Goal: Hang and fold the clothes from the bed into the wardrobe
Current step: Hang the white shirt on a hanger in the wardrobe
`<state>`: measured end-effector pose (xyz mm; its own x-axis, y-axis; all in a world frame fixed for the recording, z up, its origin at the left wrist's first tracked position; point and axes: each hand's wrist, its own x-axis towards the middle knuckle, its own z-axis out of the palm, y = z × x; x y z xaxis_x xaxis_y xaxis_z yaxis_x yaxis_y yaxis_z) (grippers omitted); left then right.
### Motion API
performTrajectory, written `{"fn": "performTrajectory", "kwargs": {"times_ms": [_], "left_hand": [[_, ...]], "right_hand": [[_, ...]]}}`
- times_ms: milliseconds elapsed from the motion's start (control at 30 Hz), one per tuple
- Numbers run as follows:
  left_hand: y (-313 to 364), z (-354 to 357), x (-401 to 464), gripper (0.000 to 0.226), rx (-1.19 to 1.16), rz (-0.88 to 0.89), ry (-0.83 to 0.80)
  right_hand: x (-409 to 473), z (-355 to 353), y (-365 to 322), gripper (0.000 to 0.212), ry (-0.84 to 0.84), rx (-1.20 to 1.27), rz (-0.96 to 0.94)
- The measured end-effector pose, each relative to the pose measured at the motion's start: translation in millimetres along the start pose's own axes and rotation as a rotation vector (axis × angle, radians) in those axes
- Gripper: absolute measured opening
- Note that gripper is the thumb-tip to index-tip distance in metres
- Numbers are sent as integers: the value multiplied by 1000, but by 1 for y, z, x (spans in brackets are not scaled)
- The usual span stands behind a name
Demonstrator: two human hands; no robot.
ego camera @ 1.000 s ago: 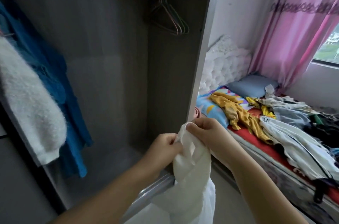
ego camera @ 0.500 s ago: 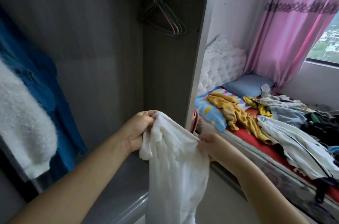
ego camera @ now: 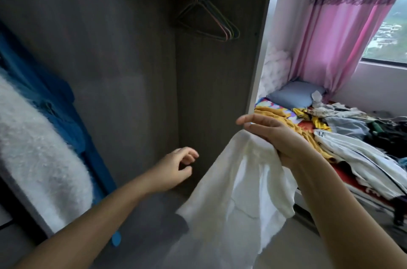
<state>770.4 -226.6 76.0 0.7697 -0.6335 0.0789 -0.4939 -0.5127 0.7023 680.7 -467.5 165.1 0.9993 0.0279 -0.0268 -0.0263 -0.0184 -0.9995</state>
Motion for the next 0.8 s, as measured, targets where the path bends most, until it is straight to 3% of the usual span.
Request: {"fn": "performTrajectory", "kwargs": {"times_ms": [67, 100, 167, 300, 433, 500, 667, 800], "left_hand": [[20, 11, -2, 33, -320, 136, -89], [30, 19, -3, 35, -322, 159, -153], [34, 37, -1, 35, -204, 160, -157], [12, 37, 18, 37, -137, 63, 61], [-25, 2, 46, 22, 71, -22, 16], [-48, -21, 65, 30, 157, -95, 29], [-77, -86, 112, 35, 47, -108, 464], [-75, -137, 145, 28, 100, -26, 740]], "right_hand": [[10, 16, -1, 25, 1, -34, 12], [15, 22, -1, 25, 8, -36, 18], [25, 34, 0, 30, 24, -21, 18], [44, 43, 2, 32, 81, -52, 15], [69, 32, -1, 27, 111, -18, 3], [91, 29, -7, 26, 89, 3, -24], [161, 32, -15, 26, -6, -51, -63], [225, 13, -16, 20, 49, -523, -82]]}}
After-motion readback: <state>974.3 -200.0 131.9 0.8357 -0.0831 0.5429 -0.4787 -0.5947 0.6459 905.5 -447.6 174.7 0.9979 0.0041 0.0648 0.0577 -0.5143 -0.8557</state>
